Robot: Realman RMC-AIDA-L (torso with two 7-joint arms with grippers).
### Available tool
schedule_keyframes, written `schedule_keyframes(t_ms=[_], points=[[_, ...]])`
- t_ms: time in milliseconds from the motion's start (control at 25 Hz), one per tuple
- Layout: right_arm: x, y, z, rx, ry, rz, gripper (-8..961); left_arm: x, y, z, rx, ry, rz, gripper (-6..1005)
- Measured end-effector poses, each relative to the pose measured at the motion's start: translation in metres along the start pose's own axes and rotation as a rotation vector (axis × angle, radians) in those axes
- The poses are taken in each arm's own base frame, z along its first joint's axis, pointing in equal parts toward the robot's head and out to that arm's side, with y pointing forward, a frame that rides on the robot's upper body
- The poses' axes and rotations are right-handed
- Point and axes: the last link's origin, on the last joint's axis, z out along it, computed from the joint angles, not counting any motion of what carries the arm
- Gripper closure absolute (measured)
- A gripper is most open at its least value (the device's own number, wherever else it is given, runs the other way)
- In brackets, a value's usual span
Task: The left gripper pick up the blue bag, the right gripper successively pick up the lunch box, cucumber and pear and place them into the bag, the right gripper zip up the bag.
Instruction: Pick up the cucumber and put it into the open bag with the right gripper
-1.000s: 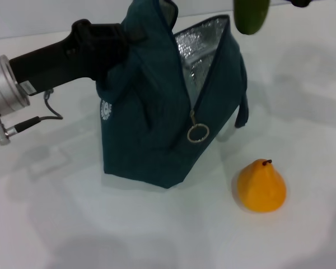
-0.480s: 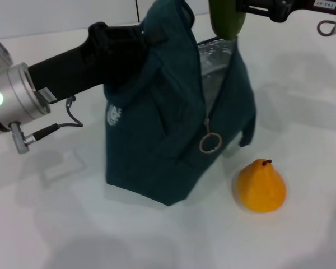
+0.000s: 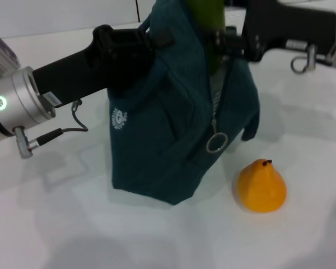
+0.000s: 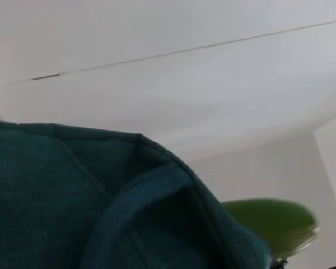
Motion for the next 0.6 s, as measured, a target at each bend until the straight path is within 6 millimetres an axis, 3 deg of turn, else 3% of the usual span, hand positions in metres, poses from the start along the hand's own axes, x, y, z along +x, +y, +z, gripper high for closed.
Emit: schedule_keyframes(t_ms=[320,600], points=[[0.026,0.013,-0.016,0.025,0.074,0.033,304,-0.004,-0.002,-0.002,-0.004,-0.001,-0.014,946],[0.043,0.016,-0.01,-0.052,0.244,0.075,295,-0.006,-0.001,-0.002,-0.01,-0.016,-0.017,946]])
